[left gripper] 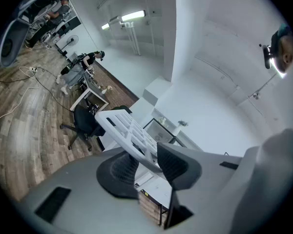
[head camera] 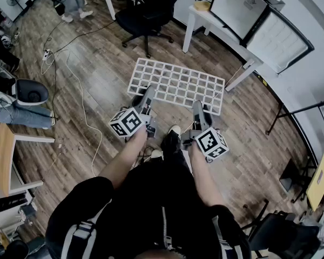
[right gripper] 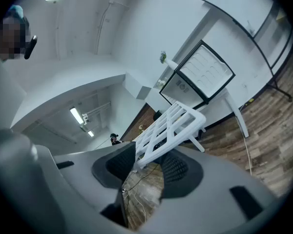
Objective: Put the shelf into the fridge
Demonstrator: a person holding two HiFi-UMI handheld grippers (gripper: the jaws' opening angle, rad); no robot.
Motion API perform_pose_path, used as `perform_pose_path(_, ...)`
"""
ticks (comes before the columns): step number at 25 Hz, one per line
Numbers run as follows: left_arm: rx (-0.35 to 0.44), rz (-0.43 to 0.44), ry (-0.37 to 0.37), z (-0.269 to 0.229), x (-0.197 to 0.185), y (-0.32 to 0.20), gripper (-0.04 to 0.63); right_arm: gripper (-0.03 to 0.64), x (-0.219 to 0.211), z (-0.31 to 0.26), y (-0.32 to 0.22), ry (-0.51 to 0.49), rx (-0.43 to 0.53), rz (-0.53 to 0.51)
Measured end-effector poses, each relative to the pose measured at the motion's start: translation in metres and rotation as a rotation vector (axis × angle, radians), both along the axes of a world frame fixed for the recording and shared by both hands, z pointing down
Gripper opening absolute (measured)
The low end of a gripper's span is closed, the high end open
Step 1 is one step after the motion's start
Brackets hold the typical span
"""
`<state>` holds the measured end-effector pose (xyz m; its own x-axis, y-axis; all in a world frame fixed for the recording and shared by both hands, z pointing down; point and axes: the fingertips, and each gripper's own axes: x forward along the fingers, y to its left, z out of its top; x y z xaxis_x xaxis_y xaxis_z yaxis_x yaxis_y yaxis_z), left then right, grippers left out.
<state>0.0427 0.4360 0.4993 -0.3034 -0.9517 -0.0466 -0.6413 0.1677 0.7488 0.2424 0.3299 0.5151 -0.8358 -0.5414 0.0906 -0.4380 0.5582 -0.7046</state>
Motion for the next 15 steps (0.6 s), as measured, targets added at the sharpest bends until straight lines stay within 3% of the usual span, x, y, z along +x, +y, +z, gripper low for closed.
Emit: perform_pose_path(15, -0.001, 0.024, 0.007, 0.0, -0.003, -0.005, 0.127, 0.163, 0.001, 0.002, 0.003, -0.015, -0.02, -0.001)
